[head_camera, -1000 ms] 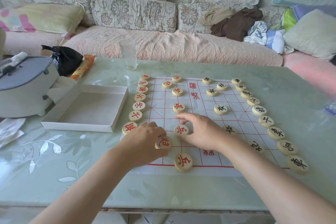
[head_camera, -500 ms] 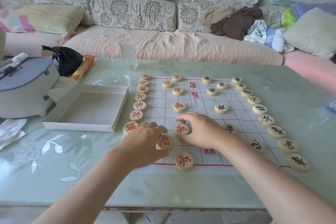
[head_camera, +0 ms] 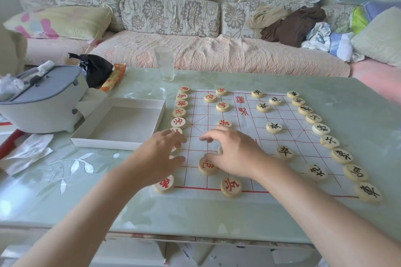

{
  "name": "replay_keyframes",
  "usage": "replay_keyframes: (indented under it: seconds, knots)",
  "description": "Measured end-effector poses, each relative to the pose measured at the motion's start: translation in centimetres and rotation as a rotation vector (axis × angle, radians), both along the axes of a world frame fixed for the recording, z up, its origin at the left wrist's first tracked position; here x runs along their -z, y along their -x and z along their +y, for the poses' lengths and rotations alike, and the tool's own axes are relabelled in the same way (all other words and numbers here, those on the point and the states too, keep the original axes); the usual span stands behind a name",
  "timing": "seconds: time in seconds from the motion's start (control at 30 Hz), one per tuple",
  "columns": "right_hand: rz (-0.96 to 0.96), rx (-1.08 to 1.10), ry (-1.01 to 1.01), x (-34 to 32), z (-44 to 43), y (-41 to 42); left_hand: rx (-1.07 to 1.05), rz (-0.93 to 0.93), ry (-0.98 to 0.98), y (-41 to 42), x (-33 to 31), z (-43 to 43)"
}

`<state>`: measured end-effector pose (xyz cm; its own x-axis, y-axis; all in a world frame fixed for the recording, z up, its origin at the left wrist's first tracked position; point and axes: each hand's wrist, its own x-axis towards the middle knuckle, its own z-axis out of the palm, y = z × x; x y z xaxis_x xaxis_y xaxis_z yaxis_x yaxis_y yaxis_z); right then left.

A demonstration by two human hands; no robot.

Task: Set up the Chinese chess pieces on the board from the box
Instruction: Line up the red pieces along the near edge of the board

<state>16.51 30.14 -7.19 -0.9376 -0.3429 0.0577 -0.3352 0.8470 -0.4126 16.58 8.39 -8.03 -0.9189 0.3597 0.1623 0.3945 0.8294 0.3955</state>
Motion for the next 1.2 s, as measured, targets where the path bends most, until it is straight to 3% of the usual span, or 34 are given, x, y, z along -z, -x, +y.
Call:
replay_keyframes:
  seconds: [0.3,0.9,1.2]
  knots:
    - [-0.060,-0.182,-0.103,0.0,-7.5,-2.9,-0.055,-0.142,0.067,-3.6,0.2,-5.4]
    - [-0.122,-0.006,-0.068,0.8,-8.6,-4.2,-0.043,-0.225,0.134,-4.4,0.5,-5.9]
    - [-0.110,-0.038,-0.069,1.2,-8.7,-4.2,-0.073,-0.218,0.161,-4.3,0.7,-5.7]
